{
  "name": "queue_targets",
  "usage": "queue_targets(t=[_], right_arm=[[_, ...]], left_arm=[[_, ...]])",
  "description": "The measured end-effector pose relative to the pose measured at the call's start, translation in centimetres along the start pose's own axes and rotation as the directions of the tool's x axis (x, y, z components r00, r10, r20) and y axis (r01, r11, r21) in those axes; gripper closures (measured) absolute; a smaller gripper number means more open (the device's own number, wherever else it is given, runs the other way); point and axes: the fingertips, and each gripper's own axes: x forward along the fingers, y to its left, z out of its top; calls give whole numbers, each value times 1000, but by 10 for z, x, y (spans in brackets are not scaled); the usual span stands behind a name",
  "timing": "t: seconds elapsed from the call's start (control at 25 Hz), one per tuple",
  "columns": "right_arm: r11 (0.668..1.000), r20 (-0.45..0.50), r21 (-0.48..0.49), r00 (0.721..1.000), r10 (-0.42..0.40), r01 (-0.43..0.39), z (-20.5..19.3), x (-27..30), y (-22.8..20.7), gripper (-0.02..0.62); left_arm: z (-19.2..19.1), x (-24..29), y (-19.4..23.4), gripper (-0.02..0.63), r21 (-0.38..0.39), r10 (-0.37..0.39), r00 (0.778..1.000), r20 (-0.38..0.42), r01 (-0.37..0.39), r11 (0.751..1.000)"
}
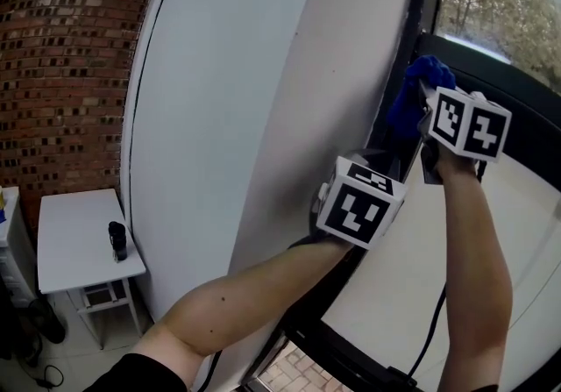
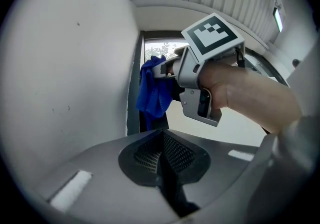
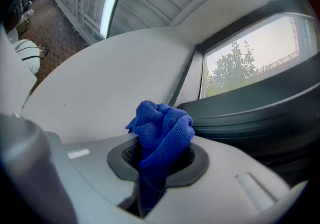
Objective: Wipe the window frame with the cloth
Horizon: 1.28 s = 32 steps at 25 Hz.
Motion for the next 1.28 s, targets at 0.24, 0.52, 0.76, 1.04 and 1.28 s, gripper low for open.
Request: queue_targets(t=[0.24,0.52,0.76,1.04,1.28], right_arm=[[1000,14,-13,1000,-21,21,4,4,-8,520],[995,40,-75,998,-57,60,17,4,-12,520],[994,31,-76,996,-81,83,14,-1,-15,520],[988,9,-115,995,-104,104,14,-7,-23,520],[983,-10,-127,991,-133,131,14,-12,-22,520]], left_arm=[[-15,5,-2,614,4,2,1000,-4,-2,1000],[-7,5,-7,614,30,-4,1000,25,3,1000],[17,8,9,614,13,19,996,91,-20,1000],[72,9,37,615,10,78,982,169,-81,997],[82,9,52,615,51,125,984,124,-132,990]])
